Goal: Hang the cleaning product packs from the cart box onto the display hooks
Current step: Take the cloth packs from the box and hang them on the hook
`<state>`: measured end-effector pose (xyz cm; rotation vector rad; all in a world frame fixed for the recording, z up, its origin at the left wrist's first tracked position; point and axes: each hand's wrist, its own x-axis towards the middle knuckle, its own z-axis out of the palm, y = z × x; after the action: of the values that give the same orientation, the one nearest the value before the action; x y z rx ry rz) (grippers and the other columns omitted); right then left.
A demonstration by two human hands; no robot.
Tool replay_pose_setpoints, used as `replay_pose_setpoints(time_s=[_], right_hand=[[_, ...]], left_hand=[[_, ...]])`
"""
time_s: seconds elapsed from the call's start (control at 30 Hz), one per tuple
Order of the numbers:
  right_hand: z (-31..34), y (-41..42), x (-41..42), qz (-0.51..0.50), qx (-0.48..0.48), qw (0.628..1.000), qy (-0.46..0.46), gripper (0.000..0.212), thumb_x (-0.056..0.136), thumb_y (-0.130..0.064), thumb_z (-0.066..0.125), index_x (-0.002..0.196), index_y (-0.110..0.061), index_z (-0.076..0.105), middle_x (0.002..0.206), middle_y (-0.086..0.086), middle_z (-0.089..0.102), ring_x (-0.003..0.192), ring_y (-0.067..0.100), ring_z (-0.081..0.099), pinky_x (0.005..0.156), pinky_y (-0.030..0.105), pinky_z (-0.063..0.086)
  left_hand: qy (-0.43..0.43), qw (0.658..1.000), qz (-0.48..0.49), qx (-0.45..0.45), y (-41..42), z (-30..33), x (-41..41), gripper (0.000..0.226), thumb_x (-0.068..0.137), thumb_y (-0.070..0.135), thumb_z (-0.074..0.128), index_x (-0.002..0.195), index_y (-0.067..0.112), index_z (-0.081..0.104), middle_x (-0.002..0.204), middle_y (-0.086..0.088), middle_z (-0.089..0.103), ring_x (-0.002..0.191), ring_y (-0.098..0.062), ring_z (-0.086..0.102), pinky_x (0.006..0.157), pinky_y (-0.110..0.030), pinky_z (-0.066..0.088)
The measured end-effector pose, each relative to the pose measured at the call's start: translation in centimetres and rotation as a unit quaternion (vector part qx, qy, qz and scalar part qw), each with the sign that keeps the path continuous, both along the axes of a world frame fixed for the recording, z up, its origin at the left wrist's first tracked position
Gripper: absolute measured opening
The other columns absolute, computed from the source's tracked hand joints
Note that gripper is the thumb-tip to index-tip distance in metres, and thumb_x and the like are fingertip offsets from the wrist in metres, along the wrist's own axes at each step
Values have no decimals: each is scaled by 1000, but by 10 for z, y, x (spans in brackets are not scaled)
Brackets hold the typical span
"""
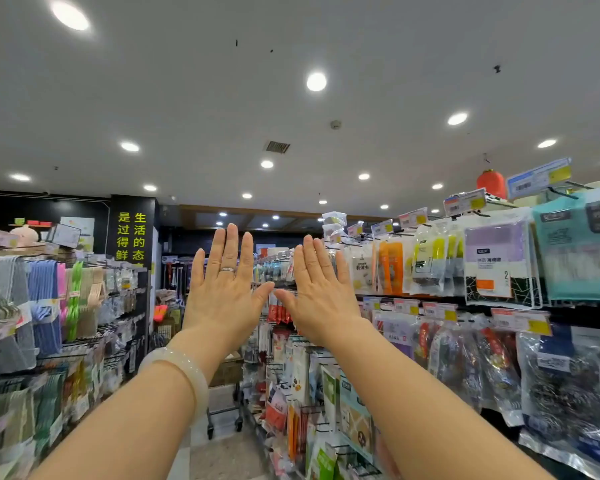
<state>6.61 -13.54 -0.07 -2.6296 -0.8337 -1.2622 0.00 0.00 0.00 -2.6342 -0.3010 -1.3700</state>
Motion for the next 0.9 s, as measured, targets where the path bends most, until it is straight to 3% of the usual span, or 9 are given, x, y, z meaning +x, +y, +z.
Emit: replay_pose_setpoints(time_s=[0.17,0.4,0.6,0.73,0.9], right_hand=[[-28,24,32,-28,-18,999,25,70,97,-56,10,135,-13,-30,149,4,-37,137,20,-35,104,41,-29],[-60,74,113,-22,-34,997,69,73,97,-55,13,145,-12,-23,154,5,-31,141,19,-31,114,44,-21],[-84,143,235,1,-40,996,86,74,98,-54,14,147,-11,-20,155,5,-29,142,19,-29,111,42,-21],[-78,202,341,14,-48,994,96,73,98,-54,14,148,-11,-18,155,6,-28,142,19,-28,112,41,-21],[-91,295,456,46,-62,989,126,74,98,-53,15,148,-9,-16,156,7,-28,143,20,-27,113,41,-19]], left_hand=[[29,999,14,-7,33,-29,28,71,96,54,11,126,18,-43,138,-3,-48,134,-19,-39,114,-42,-19],[68,997,-6,-33,87,-80,114,71,95,58,11,131,19,-36,141,-3,-44,134,-17,-38,116,-41,-17],[85,995,3,-46,152,-100,235,70,97,55,15,132,18,-34,141,-2,-42,141,-20,-32,117,-41,-15],[93,994,14,-49,213,-95,335,75,97,55,17,145,16,-26,142,-1,-41,142,-20,-30,116,-41,-14],[107,991,47,-61,305,-111,439,75,97,54,20,148,16,-19,156,-6,-28,144,-21,-26,118,-43,-11]])
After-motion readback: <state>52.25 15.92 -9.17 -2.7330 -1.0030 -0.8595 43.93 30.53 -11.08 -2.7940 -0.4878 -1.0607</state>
